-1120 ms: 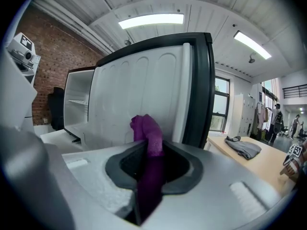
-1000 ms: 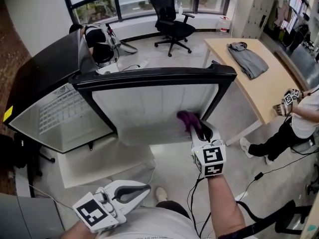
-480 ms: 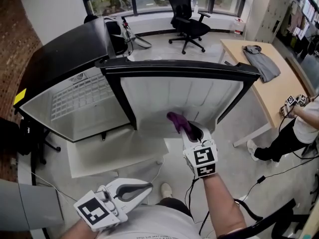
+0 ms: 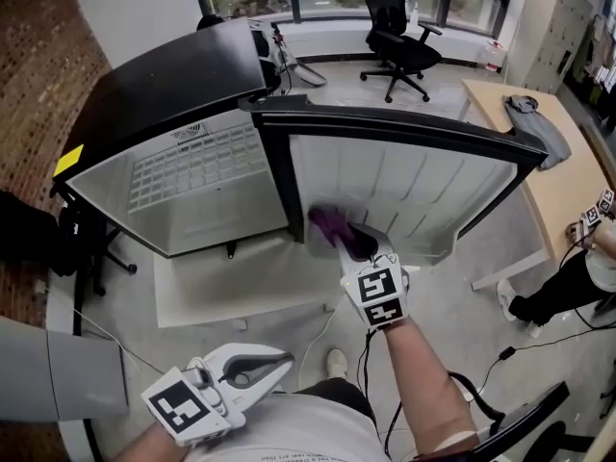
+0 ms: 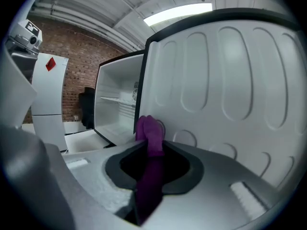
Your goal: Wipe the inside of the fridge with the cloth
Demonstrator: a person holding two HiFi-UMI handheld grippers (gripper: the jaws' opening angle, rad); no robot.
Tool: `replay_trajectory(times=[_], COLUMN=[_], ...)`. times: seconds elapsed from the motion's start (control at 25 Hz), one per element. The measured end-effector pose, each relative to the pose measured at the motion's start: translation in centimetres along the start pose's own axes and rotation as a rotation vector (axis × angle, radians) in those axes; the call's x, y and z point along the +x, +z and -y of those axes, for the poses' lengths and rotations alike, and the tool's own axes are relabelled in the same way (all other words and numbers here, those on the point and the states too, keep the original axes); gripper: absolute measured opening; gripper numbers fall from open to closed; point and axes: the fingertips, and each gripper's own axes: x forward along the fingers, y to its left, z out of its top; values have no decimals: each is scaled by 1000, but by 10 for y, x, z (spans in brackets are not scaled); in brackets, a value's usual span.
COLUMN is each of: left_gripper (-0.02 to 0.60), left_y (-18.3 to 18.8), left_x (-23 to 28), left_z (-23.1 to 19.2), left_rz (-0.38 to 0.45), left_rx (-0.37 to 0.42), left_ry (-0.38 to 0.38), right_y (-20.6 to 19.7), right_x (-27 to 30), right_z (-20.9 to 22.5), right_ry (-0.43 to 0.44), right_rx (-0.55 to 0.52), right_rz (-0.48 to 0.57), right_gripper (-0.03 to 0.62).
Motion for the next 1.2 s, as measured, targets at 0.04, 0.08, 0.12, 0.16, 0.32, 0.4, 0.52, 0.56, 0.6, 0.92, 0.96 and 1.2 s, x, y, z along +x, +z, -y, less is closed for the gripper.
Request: replay_trajectory(times=[0.04,0.08,0.12,0.16,0.32,0.4,0.52,0.56,0.6,0.92,0.96,1.2], left_gripper=[5,5,5,5,5,5,5,5,5,5,5,5], left_y=[0,0,-1,-1,-3,-2,1,3,4,12,13,20], left_x=[-1,-3,-4,-5,-2,3,14,18,21,52,56,77], left_z=[-1,-2,-2,-3,-7,-6,-2,-2,-1,8,9,19], left_rz=[0,0,0,-2,-11,-14,-19,-20,-20,-24,-27,-28], left_rx=[-1,-5,-9,-16,-16,-15,-11,-9,-8,1,4,14], left_ry=[5,10,14,19,18,7,-17,-25,-32,-87,-96,-131], right_y=[-3,-6,-10,-14,-22,-27,-38,-41,-45,-72,-75,-89], right_x=[3,6,8,9,8,4,-4,-7,-10,-40,-44,-67], right_z=[-2,-4,-5,-5,4,11,26,31,36,74,79,107], right_ry=[5,10,14,15,-10,-24,-52,-64,-75,-149,-160,-217], right_rx=[0,2,5,9,14,20,30,34,35,15,11,13], right_rz=[-12,-26,-39,-49,-65,-71,-87,-92,-98,-155,-163,-181], right_gripper=[75,76,75,75,75,76,77,76,75,75,75,75])
